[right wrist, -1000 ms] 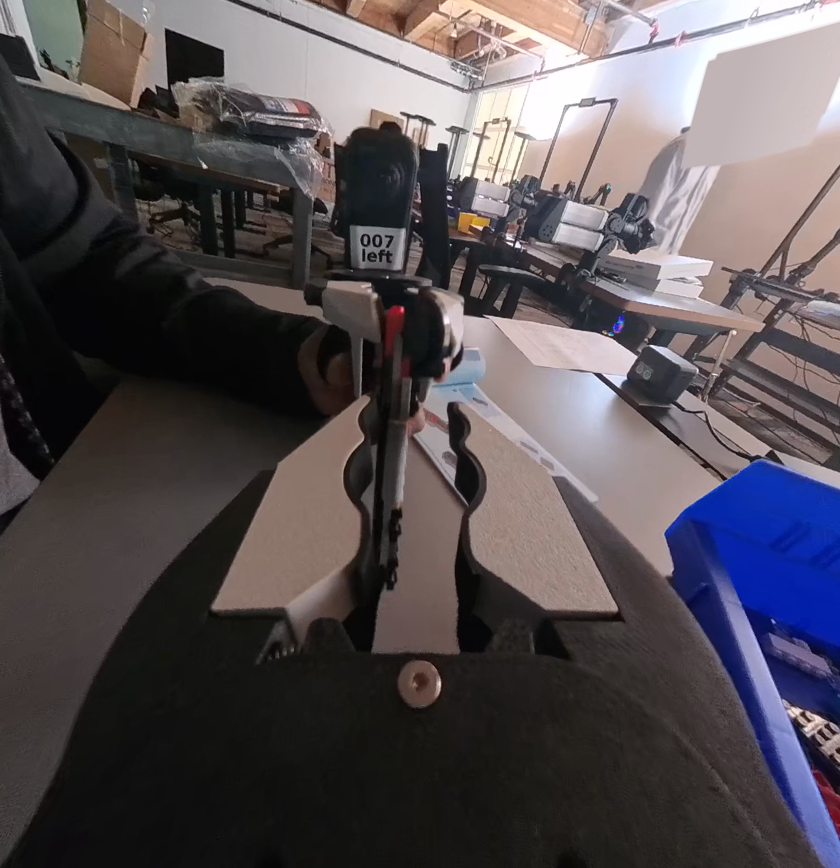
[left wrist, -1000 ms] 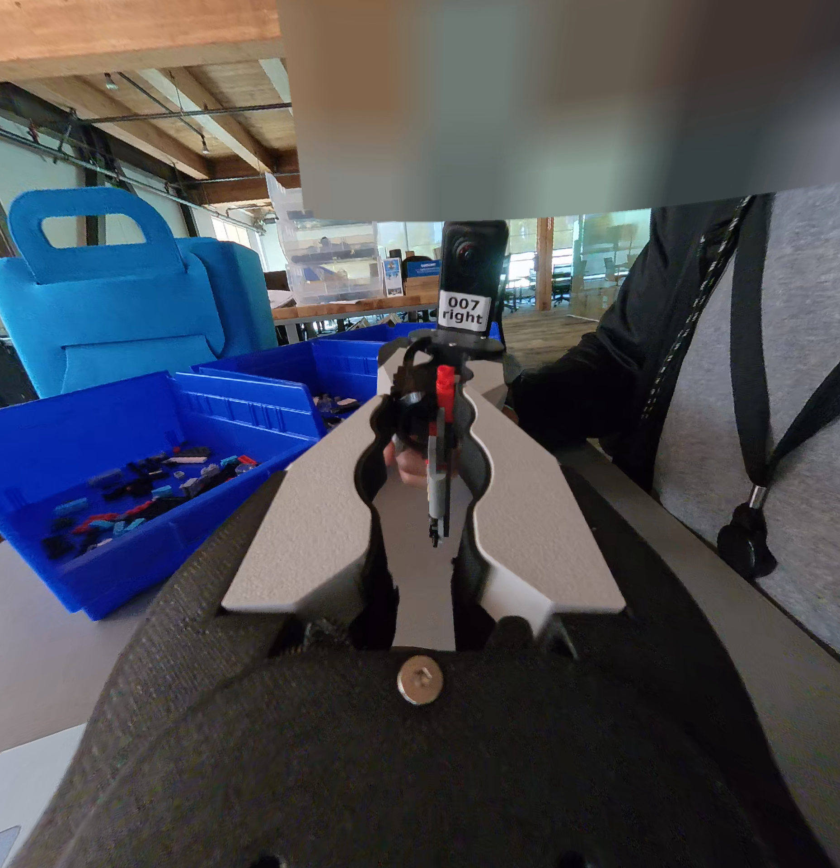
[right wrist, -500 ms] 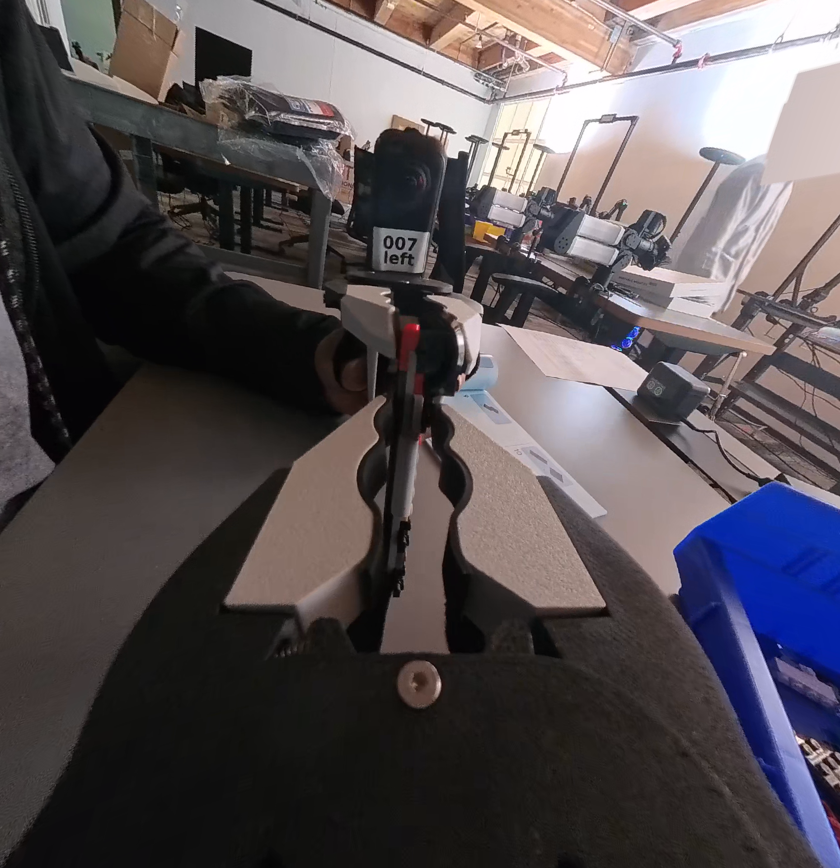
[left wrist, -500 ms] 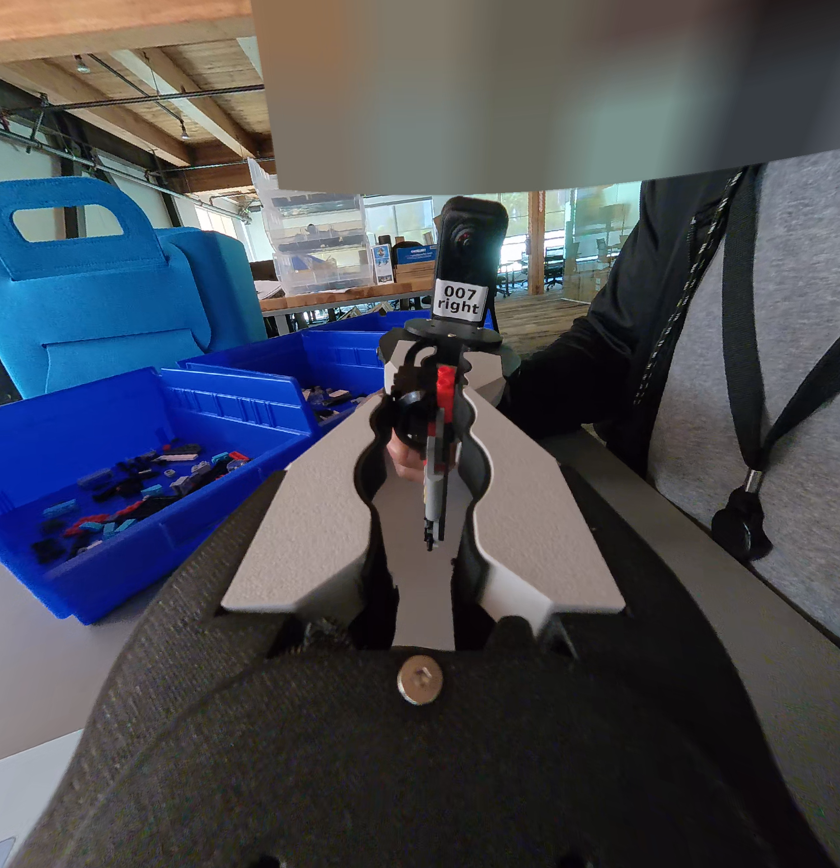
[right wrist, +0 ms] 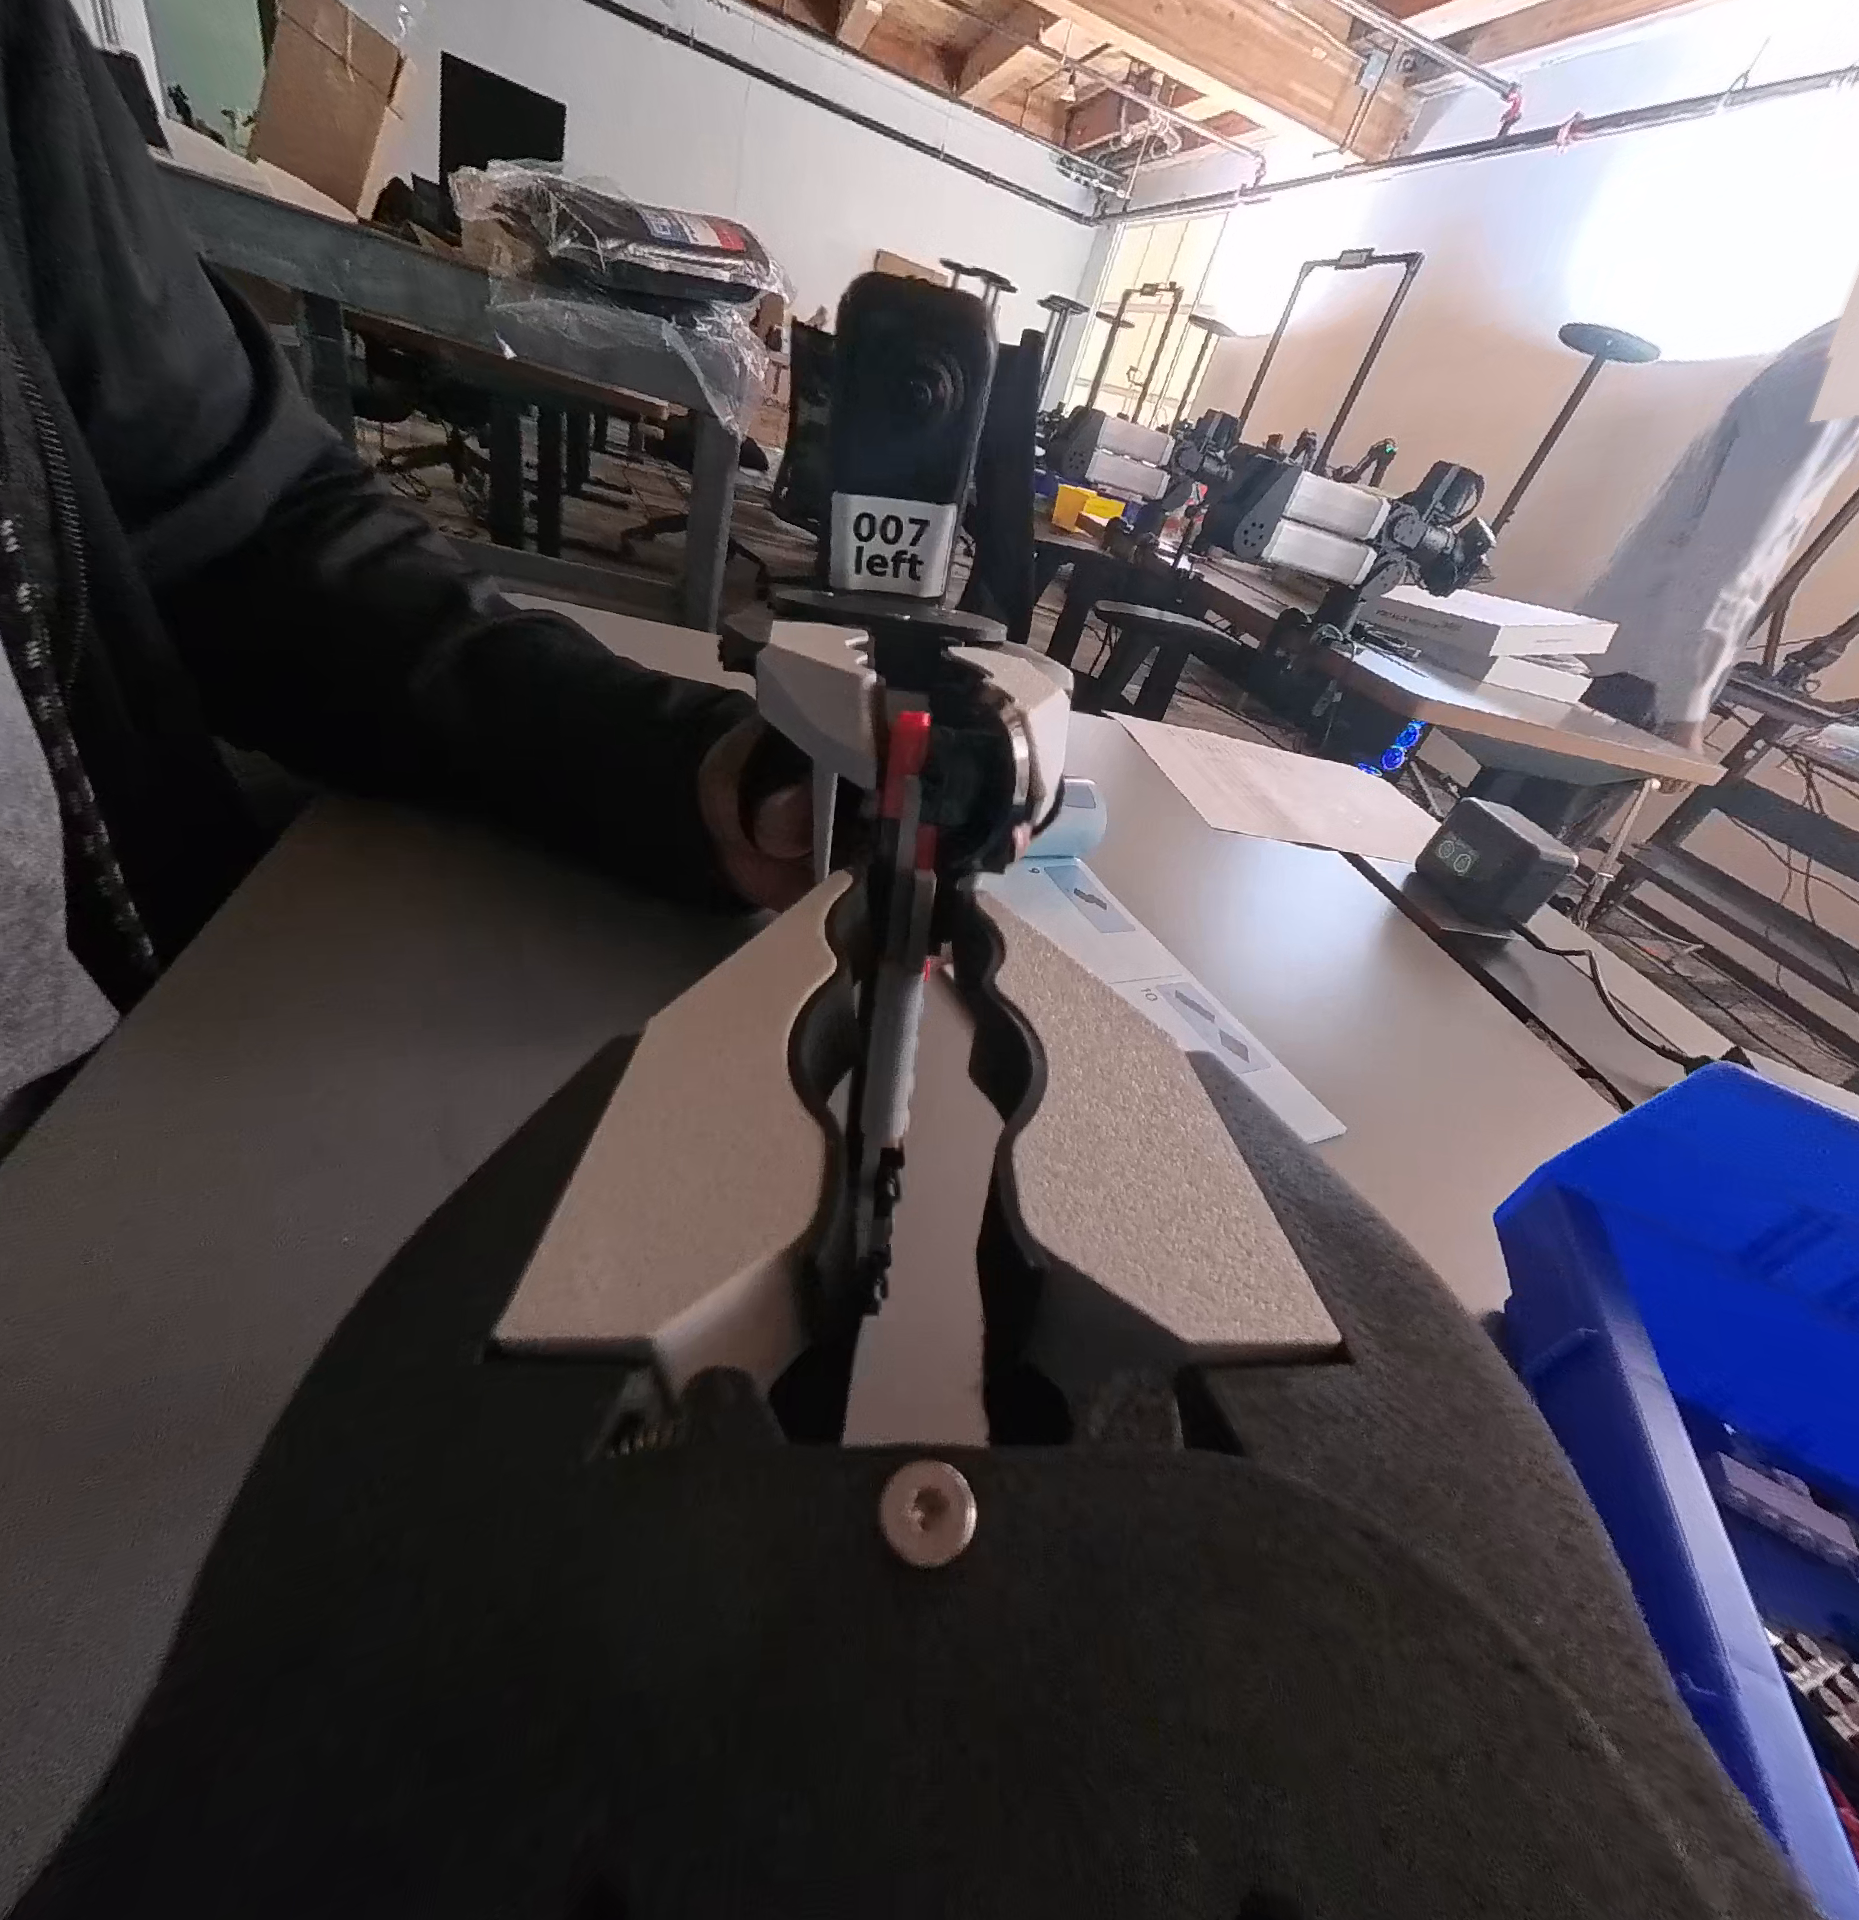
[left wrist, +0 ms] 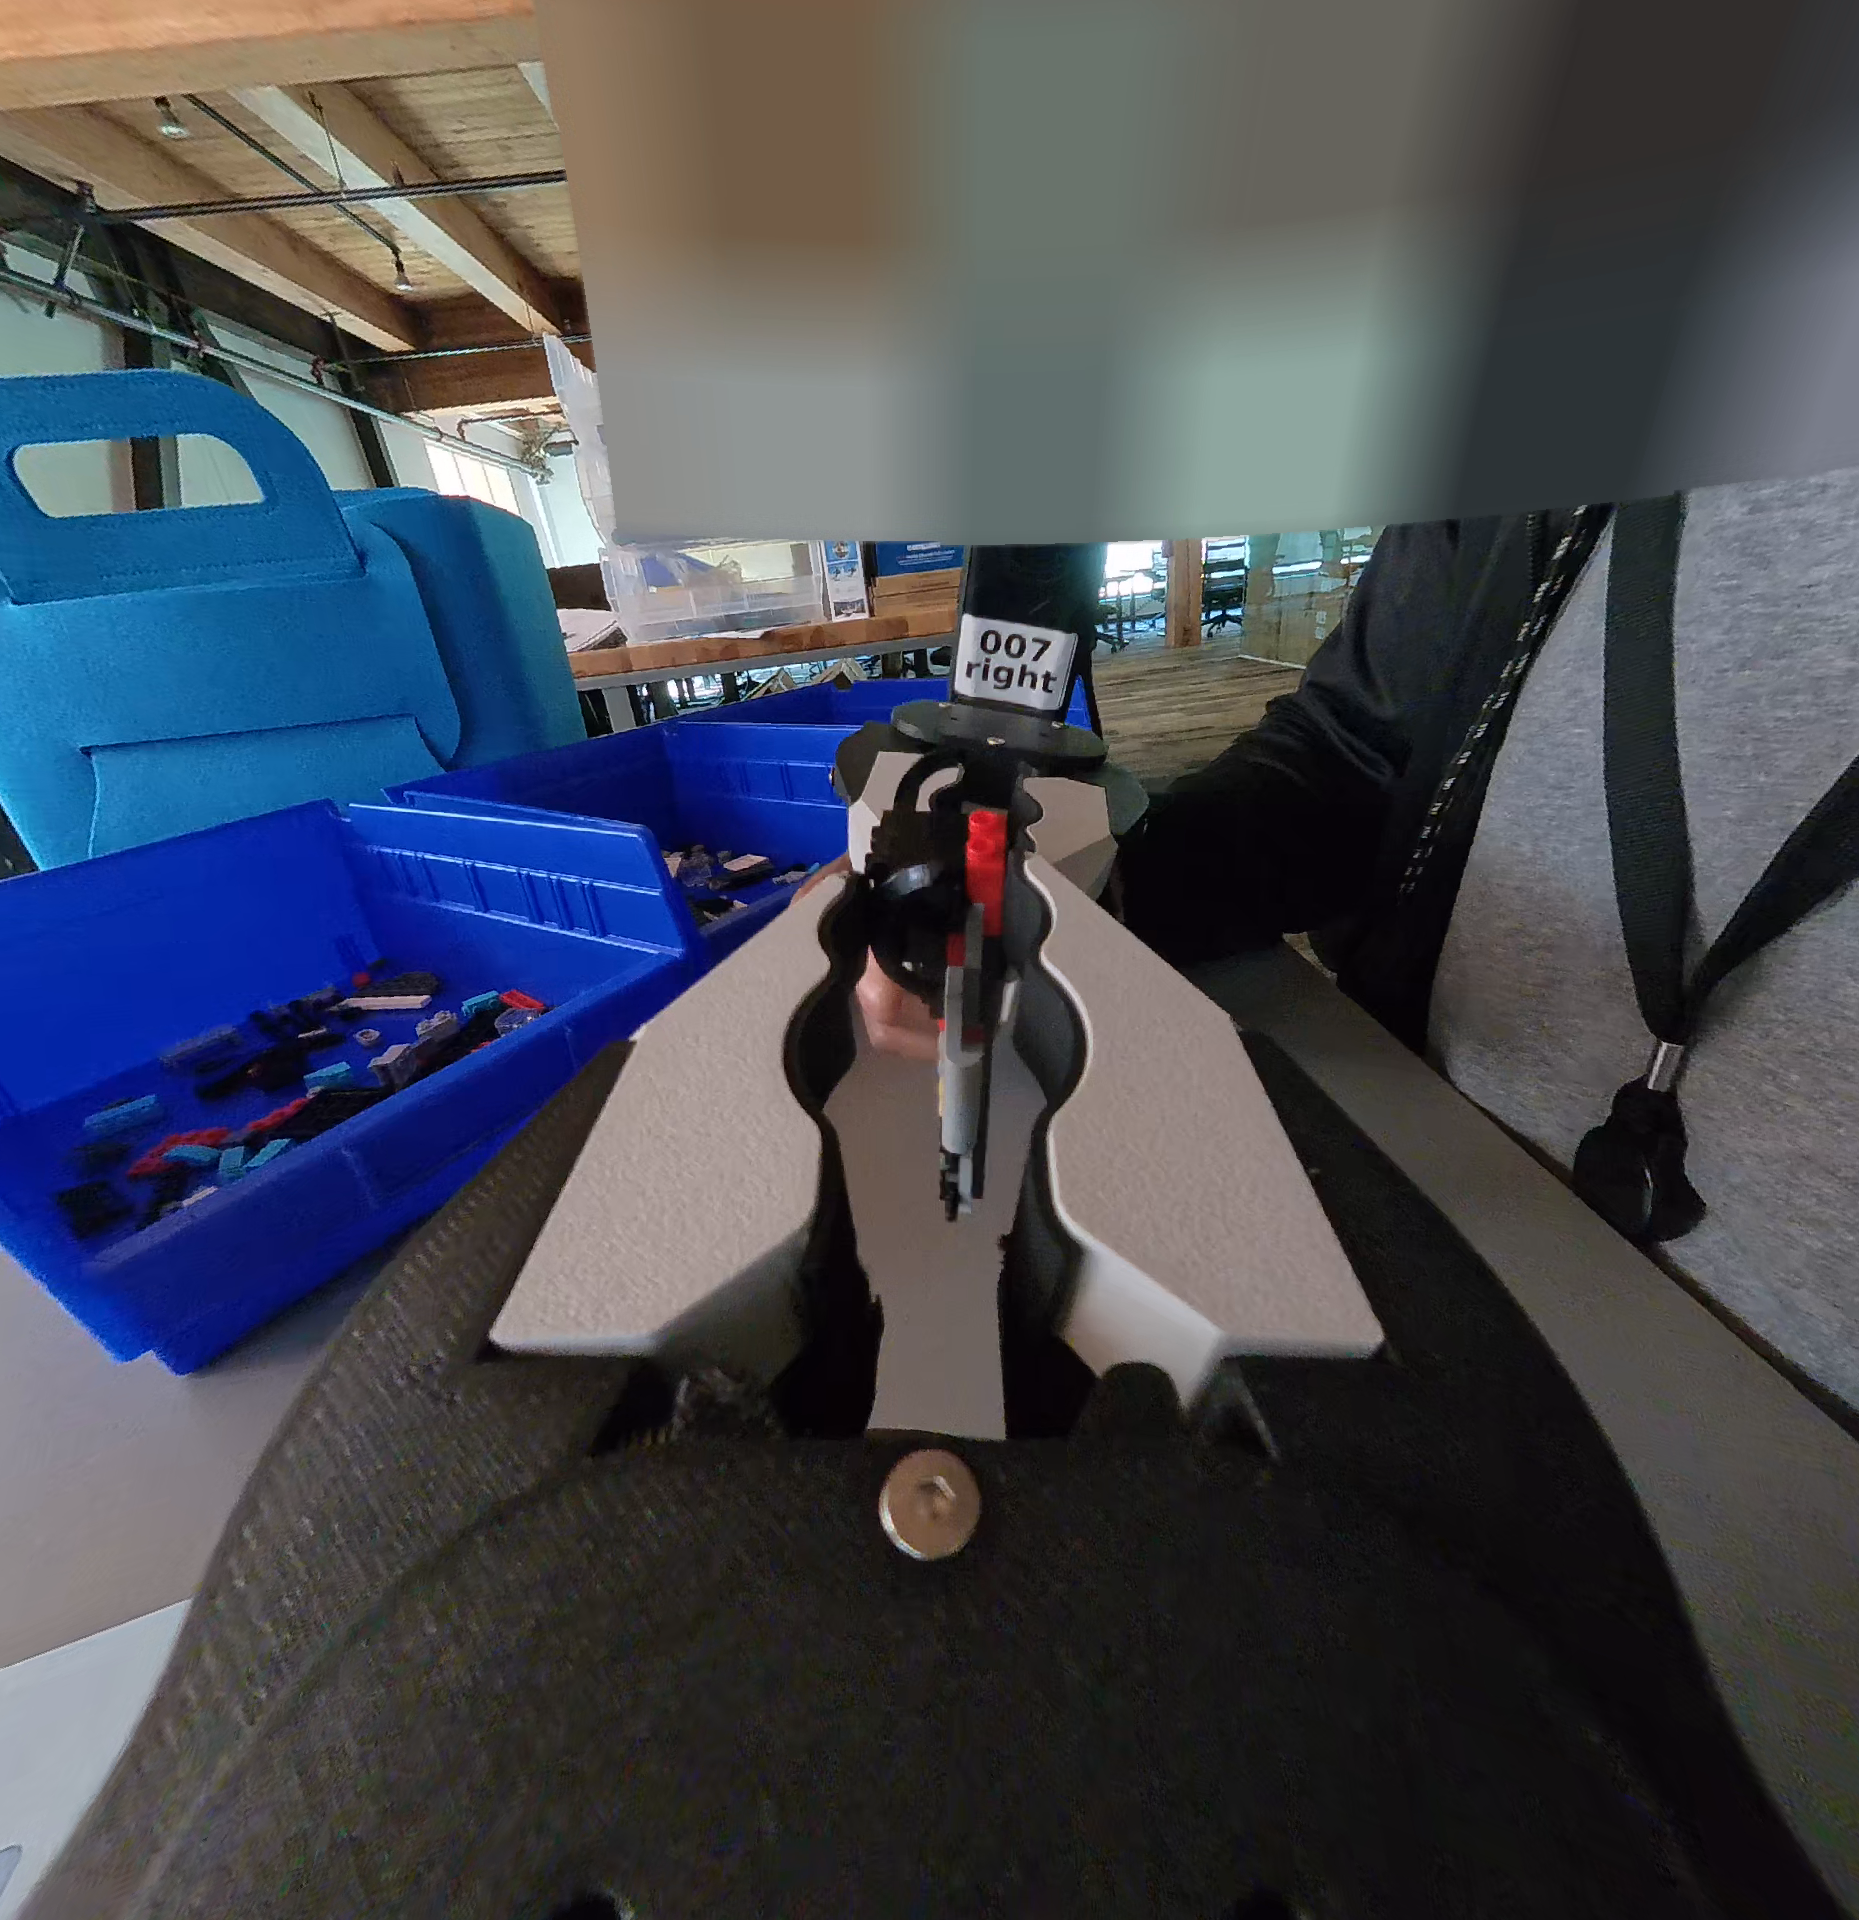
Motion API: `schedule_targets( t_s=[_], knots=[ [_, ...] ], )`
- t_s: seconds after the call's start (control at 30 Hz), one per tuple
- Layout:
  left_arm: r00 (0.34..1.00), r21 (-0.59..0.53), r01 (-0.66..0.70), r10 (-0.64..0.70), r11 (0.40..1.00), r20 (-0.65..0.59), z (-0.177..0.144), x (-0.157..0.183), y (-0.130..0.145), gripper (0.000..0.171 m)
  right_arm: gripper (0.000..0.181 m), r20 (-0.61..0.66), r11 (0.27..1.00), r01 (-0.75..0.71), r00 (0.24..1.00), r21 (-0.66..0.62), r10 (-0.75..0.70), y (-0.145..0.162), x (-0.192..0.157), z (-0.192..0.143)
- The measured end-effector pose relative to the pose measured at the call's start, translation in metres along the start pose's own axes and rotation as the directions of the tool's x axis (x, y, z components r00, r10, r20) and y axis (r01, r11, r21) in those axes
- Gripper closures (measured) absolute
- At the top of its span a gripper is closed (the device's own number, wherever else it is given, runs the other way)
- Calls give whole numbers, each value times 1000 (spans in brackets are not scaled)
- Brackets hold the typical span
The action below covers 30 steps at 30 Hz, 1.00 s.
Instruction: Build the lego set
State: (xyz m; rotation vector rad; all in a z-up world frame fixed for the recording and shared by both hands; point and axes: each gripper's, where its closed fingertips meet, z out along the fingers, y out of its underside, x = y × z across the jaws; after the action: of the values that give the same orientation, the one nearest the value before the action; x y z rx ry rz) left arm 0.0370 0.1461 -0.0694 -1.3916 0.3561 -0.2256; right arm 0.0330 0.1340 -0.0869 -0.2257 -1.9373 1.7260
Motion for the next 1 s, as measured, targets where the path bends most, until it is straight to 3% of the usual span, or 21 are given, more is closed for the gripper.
schedule_targets(
  t_s=[0.37,0.57,0.73,0.87,1.0],
  knots=[
    [1000,18,9,-10,1000,11,-1,-3,-4,147,164,-21,1000,-16,1000,13,16,0,3,-1],
    [995,46,90,-92,995,28,1,-9,-8,140,164,-58,996,-68,996,52,71,3,12,-4],
    [972,127,216,-226,968,68,-3,-24,-16,131,163,-50,950,-215,972,228,232,-10,30,-18],
    [956,113,276,-285,954,73,5,-25,-13,137,163,17,871,-313,944,378,331,-25,38,-31],
    [957,102,276,-284,956,67,15,-18,-13,145,163,77,833,-358,929,422,361,-30,37,-32]
  ],
)
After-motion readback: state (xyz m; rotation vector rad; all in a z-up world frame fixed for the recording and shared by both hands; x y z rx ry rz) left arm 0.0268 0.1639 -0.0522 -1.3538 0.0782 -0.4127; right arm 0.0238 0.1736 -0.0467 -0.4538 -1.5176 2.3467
